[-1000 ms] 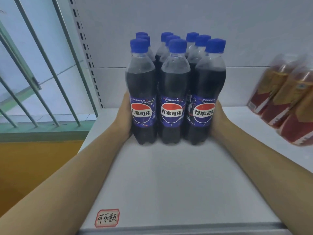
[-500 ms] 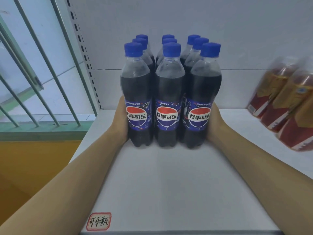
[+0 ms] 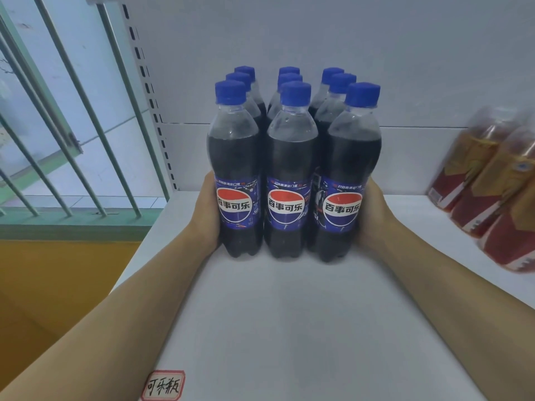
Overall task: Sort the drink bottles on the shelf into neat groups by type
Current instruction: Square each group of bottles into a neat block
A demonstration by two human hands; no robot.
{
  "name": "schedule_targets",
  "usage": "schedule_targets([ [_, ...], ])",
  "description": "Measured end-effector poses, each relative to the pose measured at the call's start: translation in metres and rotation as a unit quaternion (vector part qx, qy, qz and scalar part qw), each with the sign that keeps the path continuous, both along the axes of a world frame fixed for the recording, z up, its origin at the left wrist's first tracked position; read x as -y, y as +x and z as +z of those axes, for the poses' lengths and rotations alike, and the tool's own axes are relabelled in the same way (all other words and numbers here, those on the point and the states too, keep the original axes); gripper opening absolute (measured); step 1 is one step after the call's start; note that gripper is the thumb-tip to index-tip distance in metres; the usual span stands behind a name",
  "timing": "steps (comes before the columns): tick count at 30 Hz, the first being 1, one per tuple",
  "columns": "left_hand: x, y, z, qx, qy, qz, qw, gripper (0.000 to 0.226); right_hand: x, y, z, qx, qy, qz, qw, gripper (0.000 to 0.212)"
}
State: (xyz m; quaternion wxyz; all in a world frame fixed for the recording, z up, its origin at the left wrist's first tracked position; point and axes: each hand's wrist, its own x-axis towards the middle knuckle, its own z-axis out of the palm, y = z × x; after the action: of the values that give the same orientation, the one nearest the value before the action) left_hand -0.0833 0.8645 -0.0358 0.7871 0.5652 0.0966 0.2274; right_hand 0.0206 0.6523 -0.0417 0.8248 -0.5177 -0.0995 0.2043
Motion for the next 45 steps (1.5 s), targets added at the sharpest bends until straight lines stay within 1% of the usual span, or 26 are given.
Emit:
schedule_targets([
  [4, -0.002, 0.001, 0.0, -0.02, -0.016, 0.0, 1.0, 0.073, 0.001, 0.0, 0.001, 0.009, -0.003, -0.004, 1.0, 0.063],
  [6, -0.004, 0.001, -0.001, -0.032, -0.011, -0.001, 0.999, 0.072, -0.001, 0.0, 0.0, 0.005, 0.008, -0.009, 1.0, 0.059],
  [7, -0.005, 0.001, -0.002, -0.04, -0.007, 0.003, 0.999, 0.067, -0.003, -0.001, -0.001, 0.002, 0.013, -0.013, 1.0, 0.057],
  [9, -0.007, 0.001, -0.003, -0.05, 0.006, 0.008, 0.999, 0.051, -0.007, -0.001, -0.003, -0.011, 0.026, -0.031, 0.999, 0.062],
  [11, -0.008, 0.002, -0.005, -0.05, 0.014, 0.004, 0.999, 0.046, -0.009, -0.002, -0.003, -0.019, 0.042, -0.041, 0.998, 0.068],
  [15, -0.008, 0.004, -0.006, -0.051, 0.007, 0.0, 0.999, 0.056, -0.01, -0.002, -0.002, -0.017, 0.04, -0.054, 0.998, 0.073],
  [17, -0.008, 0.005, -0.008, -0.039, 0.017, -0.01, 0.999, 0.07, -0.01, 0.001, -0.002, -0.015, 0.032, -0.066, 0.997, 0.076],
  [19, -0.007, 0.005, -0.009, -0.032, 0.017, -0.018, 0.999, 0.075, -0.009, 0.003, -0.002, -0.007, 0.025, -0.064, 0.998, 0.076],
  [22, -0.008, 0.007, -0.01, -0.021, 0.015, -0.016, 1.0, 0.074, -0.005, 0.004, -0.003, 0.005, 0.016, -0.047, 0.999, 0.075],
  [24, -0.008, 0.008, -0.011, -0.03, 0.012, -0.012, 0.999, 0.072, -0.004, 0.005, -0.004, 0.013, 0.007, -0.034, 0.999, 0.073],
  [25, -0.008, 0.008, -0.012, -0.035, 0.011, -0.006, 0.999, 0.068, -0.003, 0.006, -0.004, 0.015, 0.002, -0.033, 0.999, 0.073],
  [27, -0.011, 0.01, -0.015, -0.035, 0.021, 0.011, 0.999, 0.052, -0.002, 0.007, -0.005, 0.014, -0.001, -0.032, 0.999, 0.071],
  [28, -0.011, 0.01, -0.016, -0.031, 0.021, 0.011, 0.999, 0.048, -0.002, 0.008, -0.005, 0.012, -0.002, -0.03, 0.999, 0.07],
  [31, -0.012, 0.011, -0.018, -0.034, 0.014, 0.005, 0.999, 0.053, -0.003, 0.007, -0.006, 0.017, -0.015, -0.027, 0.999, 0.068],
  [34, -0.012, 0.01, -0.017, -0.037, 0.02, 0.012, 0.999, 0.042, -0.006, 0.004, -0.005, 0.012, -0.013, -0.038, 0.999, 0.066],
  [36, -0.01, 0.008, -0.014, -0.038, 0.023, 0.015, 0.999, 0.04, -0.006, -0.001, -0.003, 0.014, -0.006, -0.042, 0.999, 0.066],
  [38, -0.007, 0.005, -0.012, -0.042, 0.027, 0.012, 0.999, 0.04, -0.003, -0.007, 0.0, 0.021, -0.009, -0.031, 0.999, 0.068],
  [40, -0.004, 0.0, -0.007, -0.041, 0.022, 0.006, 0.999, 0.043, 0.002, -0.011, 0.005, 0.05, -0.038, -0.06, 0.996, 0.063],
  [43, -0.007, -0.009, 0.001, -0.035, -0.002, -0.017, 0.999, 0.055, 0.013, -0.005, 0.014, 0.103, -0.06, -0.074, 0.99, 0.063],
  [45, -0.005, -0.014, 0.002, -0.033, -0.017, -0.023, 0.999, 0.06, 0.016, -0.003, 0.012, 0.119, -0.078, -0.071, 0.987, 0.062],
])
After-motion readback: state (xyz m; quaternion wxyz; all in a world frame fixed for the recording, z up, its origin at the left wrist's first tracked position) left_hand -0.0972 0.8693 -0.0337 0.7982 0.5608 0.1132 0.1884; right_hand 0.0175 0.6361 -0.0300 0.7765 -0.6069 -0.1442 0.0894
